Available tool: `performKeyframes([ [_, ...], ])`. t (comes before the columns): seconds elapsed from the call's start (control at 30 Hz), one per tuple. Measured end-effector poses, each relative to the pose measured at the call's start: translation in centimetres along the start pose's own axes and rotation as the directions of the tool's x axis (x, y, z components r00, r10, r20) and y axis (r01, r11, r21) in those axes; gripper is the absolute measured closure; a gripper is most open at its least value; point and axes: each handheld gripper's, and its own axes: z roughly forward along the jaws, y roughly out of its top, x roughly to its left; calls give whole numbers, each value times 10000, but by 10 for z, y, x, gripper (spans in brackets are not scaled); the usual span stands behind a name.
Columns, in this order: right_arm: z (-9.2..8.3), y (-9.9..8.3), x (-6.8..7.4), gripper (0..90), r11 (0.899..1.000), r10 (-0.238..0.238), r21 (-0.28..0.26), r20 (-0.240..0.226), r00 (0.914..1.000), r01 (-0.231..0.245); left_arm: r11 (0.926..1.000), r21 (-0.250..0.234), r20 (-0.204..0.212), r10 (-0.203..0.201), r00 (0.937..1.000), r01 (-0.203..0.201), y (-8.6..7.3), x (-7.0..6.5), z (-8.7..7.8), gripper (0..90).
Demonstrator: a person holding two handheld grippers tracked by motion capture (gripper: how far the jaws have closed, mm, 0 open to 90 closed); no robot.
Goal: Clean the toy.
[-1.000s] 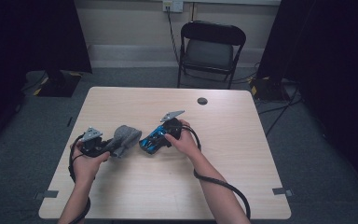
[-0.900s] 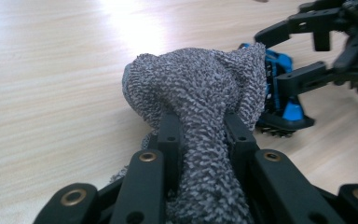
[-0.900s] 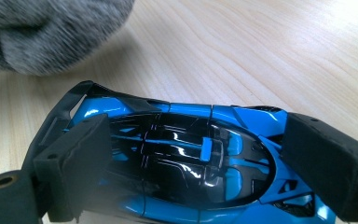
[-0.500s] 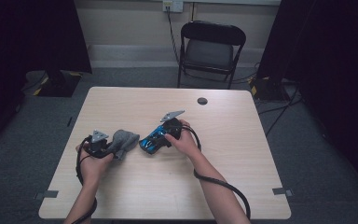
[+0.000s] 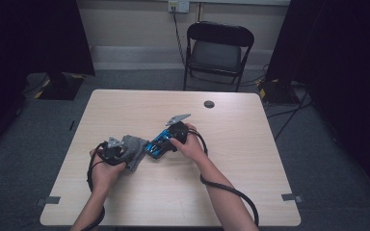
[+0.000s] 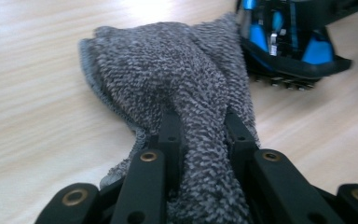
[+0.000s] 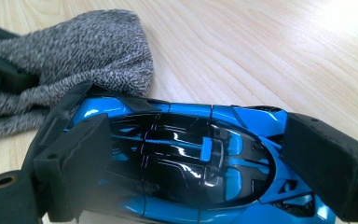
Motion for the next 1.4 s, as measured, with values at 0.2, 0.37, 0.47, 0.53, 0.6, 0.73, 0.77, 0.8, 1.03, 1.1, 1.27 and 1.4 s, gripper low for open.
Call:
performKeyframes([
  [0.2, 0, 0, 0, 79, 10000, 0, 5, -1, 10000, 0, 9999, 61, 444, 119, 9989, -122, 1, -12, 1, 740],
  [0.37, 0, 0, 0, 79, 10000, 6, 16, -1, 10000, -6, 9998, 45, 633, 203, 9978, -207, 0, -22, 2, 740],
  [0.47, 0, 0, 0, 79, 10000, 2, 13, -1, 10000, -2, 9996, 105, 767, 254, 9967, -263, 0, -26, 2, 740],
  [0.53, 0, 0, 0, 79, 10000, -2, 8, -2, 10000, 2, 9995, 113, 833, 281, 9961, -292, 0, -28, 1, 740],
  [0.6, 0, 0, 0, 79, 10000, -5, 10, -4, 10000, 5, 9996, 82, 894, 269, 9956, -277, -1, -29, 1, 740],
  [0.73, 0, 1, 0, 79, 10000, 4, 38, -19, 10000, -4, 9996, 84, 1035, 257, 9943, -268, -3, -34, 0, 740],
  [0.77, 0, 1, 0, 80, 10000, 3, 41, -19, 10000, -3, 9997, 83, 1093, 221, 9938, -232, -3, -36, 0, 740],
  [0.8, 0, 1, 0, 79, 10000, 6, 48, -27, 10000, -6, 9997, 105, 1112, 229, 9935, -242, -3, -37, -1, 740],
  [1.03, 0, 1, 0, 79, 10000, 12, 35, -12, 10000, -12, 9994, 193, 1473, 249, 9888, -281, -4, -45, -2, 740],
  [1.1, 0, 1, 0, 79, 10000, 11, 65, -19, 10000, -11, 9993, 208, 1613, 260, 9866, -297, -5, -47, -2, 740],
  [1.27, 0, 1, 0, 79, 10000, 13, 86, -18, 10000, -13, 9992, 201, 1801, 296, 9832, -337, -5, -53, 0, 739],
  [1.4, 0, 1, 0, 80, 10000, 13, 76, -24, 10000, -13, 9990, 207, 1885, 349, 9815, -395, -5, -56, -1, 739],
])
